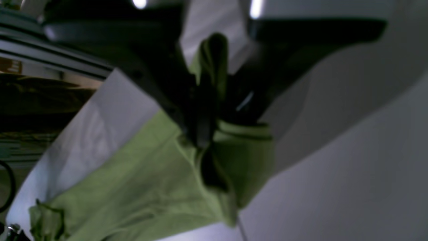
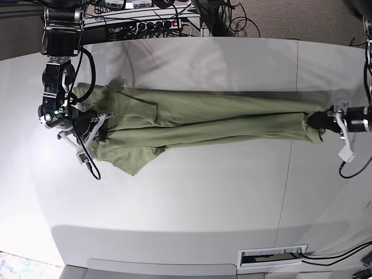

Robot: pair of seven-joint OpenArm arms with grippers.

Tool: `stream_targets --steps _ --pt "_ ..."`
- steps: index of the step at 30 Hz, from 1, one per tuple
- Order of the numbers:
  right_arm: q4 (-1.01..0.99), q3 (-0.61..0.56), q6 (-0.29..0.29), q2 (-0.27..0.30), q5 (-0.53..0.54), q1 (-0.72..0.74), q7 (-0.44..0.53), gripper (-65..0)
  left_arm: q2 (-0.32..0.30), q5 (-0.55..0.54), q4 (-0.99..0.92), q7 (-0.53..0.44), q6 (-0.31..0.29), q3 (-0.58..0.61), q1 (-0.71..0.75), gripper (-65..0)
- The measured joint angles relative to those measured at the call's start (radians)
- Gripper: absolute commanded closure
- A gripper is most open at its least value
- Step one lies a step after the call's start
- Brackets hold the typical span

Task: Fold the T-shirt properly
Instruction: 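Hold both strip ends and straighten the green strip along the table, then carry the left gripper's strip end toward the right gripper, folding it in half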

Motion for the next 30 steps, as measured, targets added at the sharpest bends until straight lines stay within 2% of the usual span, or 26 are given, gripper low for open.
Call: stream_targets --steps 2,4,10,14,15,18,23,26,30 --pt "0.000 0.000 0.000 -0.001 0.007 0.000 -0.003 0.0 -0.010 -0.060 0.004 0.048 0.000 0.000 -0.001 0.0" --pt "0.000 0.000 0.000 -0.001 0.008 0.000 -0.003 0.0 -0.008 -0.058 0.021 0.128 0.000 0.000 -0.002 0.0" --pt "0.000 0.000 0.000 -0.001 0.011 0.000 -0.009 0.0 0.027 -0.038 0.137 0.124 0.000 -0.001 0.000 0.0" --pt "0.001 0.000 0.000 -0.006 0.014 0.000 -0.016 0.0 0.098 -0.039 0.256 0.149 0.001 0.000 0.000 0.0" --pt "0.001 0.000 0.000 -0.006 0.015 0.000 -0.017 0.0 0.117 -0.037 0.293 0.159 0.027 0.000 0.003 0.0" --pt "0.001 0.000 -0.001 -0.006 0.014 0.000 -0.018 0.0 0.170 -0.034 0.408 0.185 0.027 0.000 0.006 0.0" --pt "0.001 0.000 0.000 -0.006 0.015 0.000 -0.018 0.0 0.214 -0.041 0.565 0.185 0.022 0.000 0.016 0.0" --pt "0.001 0.000 -0.001 -0.006 0.015 0.000 -0.018 0.0 0.253 -0.041 0.594 0.173 0.019 -0.001 0.026 0.0" --pt "0.001 0.000 0.000 -0.006 0.015 0.000 -0.018 0.0 0.340 -0.041 0.594 0.152 0.019 -0.001 0.025 0.0"
